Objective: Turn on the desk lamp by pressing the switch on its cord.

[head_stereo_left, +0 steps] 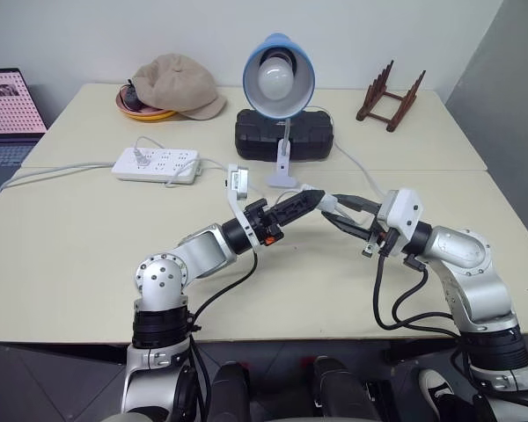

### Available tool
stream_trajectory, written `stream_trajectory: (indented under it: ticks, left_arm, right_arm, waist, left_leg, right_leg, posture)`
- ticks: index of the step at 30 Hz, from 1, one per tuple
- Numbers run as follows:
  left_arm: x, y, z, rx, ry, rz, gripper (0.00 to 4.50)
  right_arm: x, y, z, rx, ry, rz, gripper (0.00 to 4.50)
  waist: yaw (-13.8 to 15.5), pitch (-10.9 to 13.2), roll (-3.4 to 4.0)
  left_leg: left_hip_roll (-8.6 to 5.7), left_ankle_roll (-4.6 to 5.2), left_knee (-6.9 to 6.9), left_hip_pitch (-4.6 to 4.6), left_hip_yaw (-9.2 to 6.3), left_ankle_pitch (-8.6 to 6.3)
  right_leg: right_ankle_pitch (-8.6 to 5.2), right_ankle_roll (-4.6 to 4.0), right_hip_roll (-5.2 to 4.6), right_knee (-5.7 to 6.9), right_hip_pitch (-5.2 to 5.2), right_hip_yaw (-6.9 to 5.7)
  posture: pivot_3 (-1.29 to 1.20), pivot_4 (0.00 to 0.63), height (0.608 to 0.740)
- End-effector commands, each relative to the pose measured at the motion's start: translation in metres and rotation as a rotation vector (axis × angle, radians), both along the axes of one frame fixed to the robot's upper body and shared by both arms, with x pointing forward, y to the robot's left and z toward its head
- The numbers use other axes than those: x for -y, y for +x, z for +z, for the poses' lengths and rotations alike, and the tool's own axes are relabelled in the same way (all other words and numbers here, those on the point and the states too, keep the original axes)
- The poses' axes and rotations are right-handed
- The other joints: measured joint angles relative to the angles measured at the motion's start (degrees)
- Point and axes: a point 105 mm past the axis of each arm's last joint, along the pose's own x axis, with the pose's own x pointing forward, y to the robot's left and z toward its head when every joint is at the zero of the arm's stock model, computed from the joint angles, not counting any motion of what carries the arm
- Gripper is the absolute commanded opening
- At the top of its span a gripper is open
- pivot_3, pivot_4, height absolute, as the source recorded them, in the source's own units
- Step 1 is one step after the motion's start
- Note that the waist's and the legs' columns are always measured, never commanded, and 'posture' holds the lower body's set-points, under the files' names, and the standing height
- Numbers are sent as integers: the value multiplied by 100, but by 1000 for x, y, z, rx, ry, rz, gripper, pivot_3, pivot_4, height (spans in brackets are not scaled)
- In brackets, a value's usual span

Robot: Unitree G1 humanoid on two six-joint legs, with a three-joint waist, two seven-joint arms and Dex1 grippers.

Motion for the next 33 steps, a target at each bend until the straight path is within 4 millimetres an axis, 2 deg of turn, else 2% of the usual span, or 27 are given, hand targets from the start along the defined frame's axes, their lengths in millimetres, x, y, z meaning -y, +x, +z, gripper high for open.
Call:
stream_trajectory:
  ticks: [1, 8, 13, 14, 23, 24, 29, 33]
  left_arm:
    - [-1, -7, 11, 50, -21, -14, 3079]
    - [-2, -7, 11, 47, -26, -14, 1519]
    - [-1, -9, 11, 46, -30, -17, 522]
    - [-1, -9, 11, 45, -31, -17, 467]
    - [0, -14, 8, 47, -18, -27, 467]
    - [0, -16, 9, 52, -23, -34, 1168]
    - [-5, -21, 5, 40, -3, -29, 2013]
    - [-17, -30, 1, 44, 56, -8, 2852]
  right_arm:
    - [-3, -4, 11, 46, 24, 18, 1009]
    - [-9, -6, 12, 62, 15, 47, 1009]
    - [-12, -7, 13, 66, 16, 59, 1009]
    - [-12, -7, 13, 67, 16, 61, 1009]
    - [-13, -6, 13, 67, 14, 62, 1009]
    - [-13, -5, 13, 65, 13, 60, 1009]
    - [-11, 3, 11, 29, 33, 42, 1009]
    - [-3, 22, 4, -37, 66, -6, 1009]
  waist:
    - [0, 0, 0]
    - [0, 0, 0]
    - [1, 0, 0]
    - [1, 0, 0]
    - [1, 0, 0]
    - [1, 0, 0]
    - [-1, 0, 0]
    - [-25, 0, 0]
  left_leg:
    - [0, 0, 0, 0, 0, 0]
    - [0, 0, 0, 0, 0, 0]
    - [0, 0, -1, -2, 0, 0]
    - [0, 0, -1, -2, 0, 0]
    - [0, 0, -2, -4, 0, 0]
    - [0, 0, -2, -4, 0, 0]
    - [0, 0, -3, -4, 0, 0]
    - [2, 0, -4, -3, 0, 0]
  right_leg:
    - [0, 0, 0, 0, 0, 0]
    - [-1, -1, 0, -3, 0, 0]
    - [-1, -2, -1, -6, 0, 0]
    - [-1, -2, -1, -7, 0, 0]
    - [-1, -2, -1, -11, 0, 0]
    - [-1, -2, -1, -11, 0, 0]
    - [-1, -3, -1, -14, -1, 0]
    - [-2, -3, -1, -14, -1, 0]
  posture:
    - [0, 150, 740]
    - [0, 150, 740]
    - [0, 150, 740]
    - [0, 150, 740]
    - [0, 150, 740]
    - [0, 150, 740]
    - [0, 150, 740]
    - [0, 150, 740]
